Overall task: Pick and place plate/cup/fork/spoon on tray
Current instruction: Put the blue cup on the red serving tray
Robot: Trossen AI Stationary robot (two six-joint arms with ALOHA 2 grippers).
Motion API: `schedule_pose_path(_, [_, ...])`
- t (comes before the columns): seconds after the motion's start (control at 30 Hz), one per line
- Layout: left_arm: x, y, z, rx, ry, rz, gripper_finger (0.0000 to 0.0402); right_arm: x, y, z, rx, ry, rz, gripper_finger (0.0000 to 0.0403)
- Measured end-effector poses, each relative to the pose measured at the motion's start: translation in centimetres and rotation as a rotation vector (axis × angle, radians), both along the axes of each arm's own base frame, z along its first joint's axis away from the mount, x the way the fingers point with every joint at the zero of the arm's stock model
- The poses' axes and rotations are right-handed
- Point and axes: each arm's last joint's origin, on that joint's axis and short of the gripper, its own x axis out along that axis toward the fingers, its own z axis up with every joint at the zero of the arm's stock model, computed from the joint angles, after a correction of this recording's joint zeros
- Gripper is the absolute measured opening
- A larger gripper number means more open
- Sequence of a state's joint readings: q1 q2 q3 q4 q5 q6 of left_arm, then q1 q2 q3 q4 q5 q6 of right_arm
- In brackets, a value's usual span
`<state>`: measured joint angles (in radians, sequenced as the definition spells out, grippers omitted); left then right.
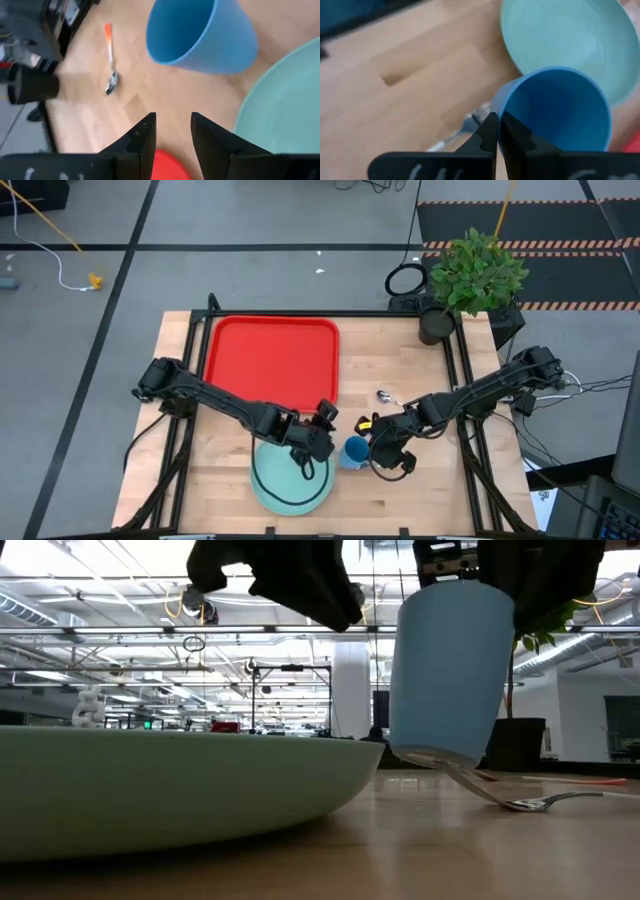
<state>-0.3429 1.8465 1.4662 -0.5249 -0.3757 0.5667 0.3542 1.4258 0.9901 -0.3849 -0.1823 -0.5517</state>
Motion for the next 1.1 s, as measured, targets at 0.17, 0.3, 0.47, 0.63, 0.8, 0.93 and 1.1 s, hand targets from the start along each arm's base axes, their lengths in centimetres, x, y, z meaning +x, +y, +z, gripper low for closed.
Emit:
schedule_pose_path(0.17, [0.1,-1.1,0.4,0.028,-0.051,-0.076,0.0124,-0.3,-0.6,-0.4,-0.140,0.026,-0.109,0.0000])
schedule_pose_path(0.3, [0.1,-1.7,0.6,0.096,-0.061,-0.167,0.0124,-0.3,-0.7,-0.4,-0.176,0.013,-0.131,0.0000])
schedule_pose_path(0.47, [0.6,-1.5,0.2,0.100,-0.078,-0.162,0.0124,-0.3,-0.1,-0.3,-0.262,-0.054,-0.103,0.0000])
schedule_pose_path(0.63, [1.6,-1.3,-1.1,0.165,-0.081,-0.162,0.0124,-0.5,0.3,-0.2,-0.405,-0.110,-0.127,0.0000])
schedule_pose_path(0.8, [2.1,-1.0,-1.2,0.195,-0.106,-0.143,0.0124,-0.6,0.3,-0.3,-0.413,-0.105,-0.118,0.0000])
schedule_pose_path(0.93, [2.1,-1.1,-1.3,0.201,-0.104,-0.150,0.0124,-0.6,0.3,-0.2,-0.458,-0.126,-0.121,0.0000])
schedule_pose_path(1.1, [2.2,-1.0,-1.5,0.214,-0.095,-0.159,0.0124,-0.5,0.5,-0.1,-0.466,-0.147,-0.109,0.0000])
